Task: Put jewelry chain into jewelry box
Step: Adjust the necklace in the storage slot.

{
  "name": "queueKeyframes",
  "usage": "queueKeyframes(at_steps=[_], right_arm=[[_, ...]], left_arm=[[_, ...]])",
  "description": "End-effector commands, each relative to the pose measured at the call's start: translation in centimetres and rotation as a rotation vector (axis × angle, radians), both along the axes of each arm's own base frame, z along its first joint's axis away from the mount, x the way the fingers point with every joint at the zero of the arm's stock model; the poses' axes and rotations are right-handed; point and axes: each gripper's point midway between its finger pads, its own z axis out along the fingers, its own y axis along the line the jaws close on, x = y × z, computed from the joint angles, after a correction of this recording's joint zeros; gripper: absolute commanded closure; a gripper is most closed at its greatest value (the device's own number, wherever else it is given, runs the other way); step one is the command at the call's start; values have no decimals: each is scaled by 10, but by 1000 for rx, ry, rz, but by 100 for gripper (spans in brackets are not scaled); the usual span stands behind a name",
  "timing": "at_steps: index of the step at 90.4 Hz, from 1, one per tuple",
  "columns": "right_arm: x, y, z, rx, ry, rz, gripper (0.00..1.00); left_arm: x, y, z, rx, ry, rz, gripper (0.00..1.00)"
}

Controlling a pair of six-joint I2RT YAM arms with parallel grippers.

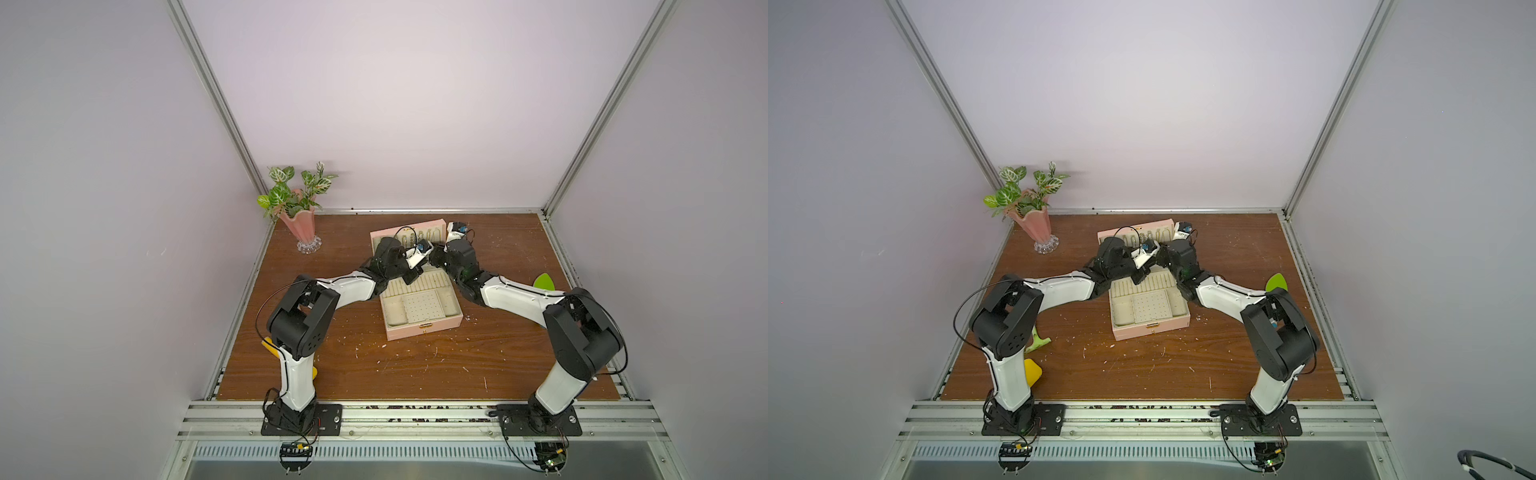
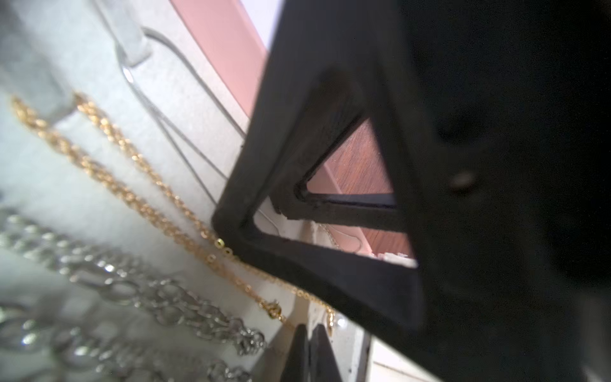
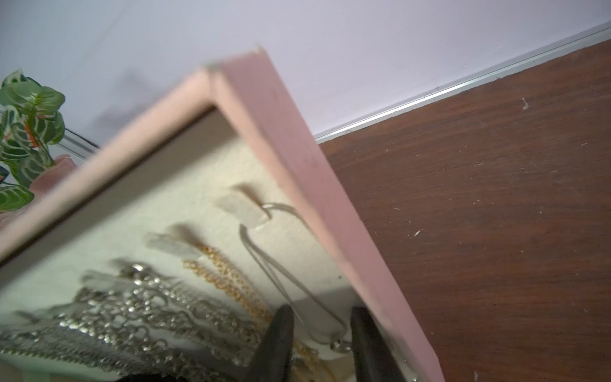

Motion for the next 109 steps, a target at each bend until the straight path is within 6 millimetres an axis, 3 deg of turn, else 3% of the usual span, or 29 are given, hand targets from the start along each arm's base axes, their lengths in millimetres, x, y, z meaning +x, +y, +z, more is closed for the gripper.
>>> queueKeyframes(at_steps=[1,15,47,77,109], right_arm=[[8,-1,0,-25,6,-29,66],[14,4,-4,-40,27,-30,71],[21,21,11,-7,-19,70,100],[2,19,32,20,-59,120,100],[-14,10,28,14,-40,129,100]], left_arm=[[10,4,15,-26,-29,9,99],[8,3,15,-30,-26,1,99],[12,5,13,-20,-29,20,99],[20,10,9,-9,-28,72,99],[25,12,8,-8,-27,98,99]])
